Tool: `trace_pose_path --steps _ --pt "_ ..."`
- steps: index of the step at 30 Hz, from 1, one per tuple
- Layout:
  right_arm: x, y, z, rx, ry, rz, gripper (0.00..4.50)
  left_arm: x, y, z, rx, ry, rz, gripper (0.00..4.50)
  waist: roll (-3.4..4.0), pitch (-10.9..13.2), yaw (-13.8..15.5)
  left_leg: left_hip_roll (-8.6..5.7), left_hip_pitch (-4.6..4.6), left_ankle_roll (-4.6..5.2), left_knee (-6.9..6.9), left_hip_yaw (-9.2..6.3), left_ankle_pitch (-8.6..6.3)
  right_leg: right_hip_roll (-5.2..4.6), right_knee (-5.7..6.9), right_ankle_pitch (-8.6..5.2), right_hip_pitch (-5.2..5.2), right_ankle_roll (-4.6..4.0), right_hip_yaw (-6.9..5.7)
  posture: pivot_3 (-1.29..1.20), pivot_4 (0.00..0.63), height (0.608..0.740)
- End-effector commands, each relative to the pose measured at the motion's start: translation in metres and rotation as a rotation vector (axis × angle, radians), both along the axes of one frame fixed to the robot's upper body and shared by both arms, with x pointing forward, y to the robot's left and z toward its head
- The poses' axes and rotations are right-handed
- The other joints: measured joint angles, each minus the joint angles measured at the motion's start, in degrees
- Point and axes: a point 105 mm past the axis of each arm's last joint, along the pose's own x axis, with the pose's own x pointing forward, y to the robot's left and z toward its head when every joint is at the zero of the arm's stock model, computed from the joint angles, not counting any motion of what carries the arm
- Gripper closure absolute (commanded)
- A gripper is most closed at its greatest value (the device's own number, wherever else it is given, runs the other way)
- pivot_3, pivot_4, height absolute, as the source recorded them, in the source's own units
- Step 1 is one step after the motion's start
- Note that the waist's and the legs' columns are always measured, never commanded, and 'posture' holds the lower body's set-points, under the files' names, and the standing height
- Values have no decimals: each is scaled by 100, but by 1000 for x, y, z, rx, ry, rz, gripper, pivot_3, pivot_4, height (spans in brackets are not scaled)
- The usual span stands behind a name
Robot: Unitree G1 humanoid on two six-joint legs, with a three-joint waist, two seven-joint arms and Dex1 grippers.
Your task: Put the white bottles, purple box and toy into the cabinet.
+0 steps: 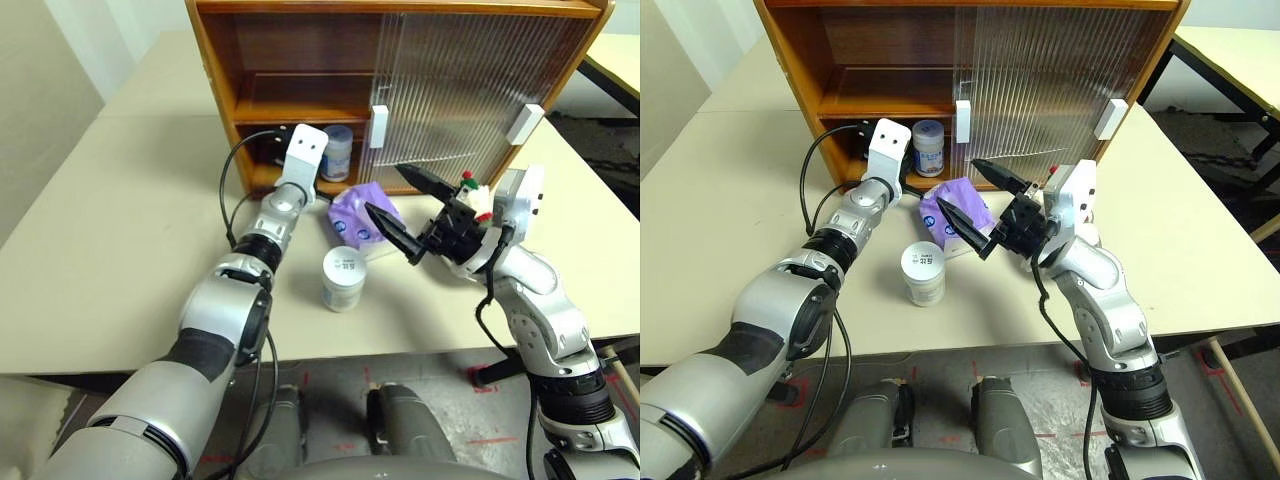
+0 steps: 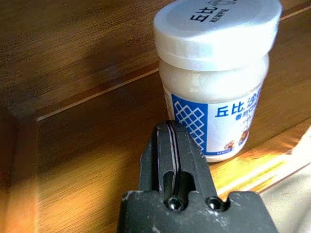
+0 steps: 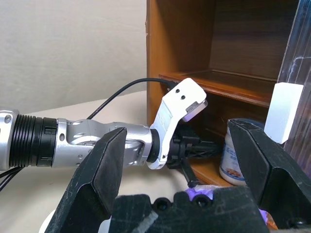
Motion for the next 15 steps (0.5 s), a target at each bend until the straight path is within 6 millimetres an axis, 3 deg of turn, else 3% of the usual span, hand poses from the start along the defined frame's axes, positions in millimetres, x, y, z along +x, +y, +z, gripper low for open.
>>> trace_pose_path --steps 1,8,15 --pt "-3 0 2 -3 -9 -3 0 0 -14 6 30 -17 -52 4458 0 0 -7 0 0 0 0 0 0 0 1 0 0 0 0 -145 46 740" --pt "-4 -1 1 -8 -5 -5 0 2 -11 13 25 -32 -61 4458 0 0 -91 -1 0 0 3 -1 0 0 2 1 1 2 0 -138 46 740" --pt "-1 -5 -4 -14 12 -8 0 -1 13 10 -50 -17 -93 4458 4 -3 -124 1 2 0 5 -1 1 2 13 1 -2 2 3 -95 40 740"
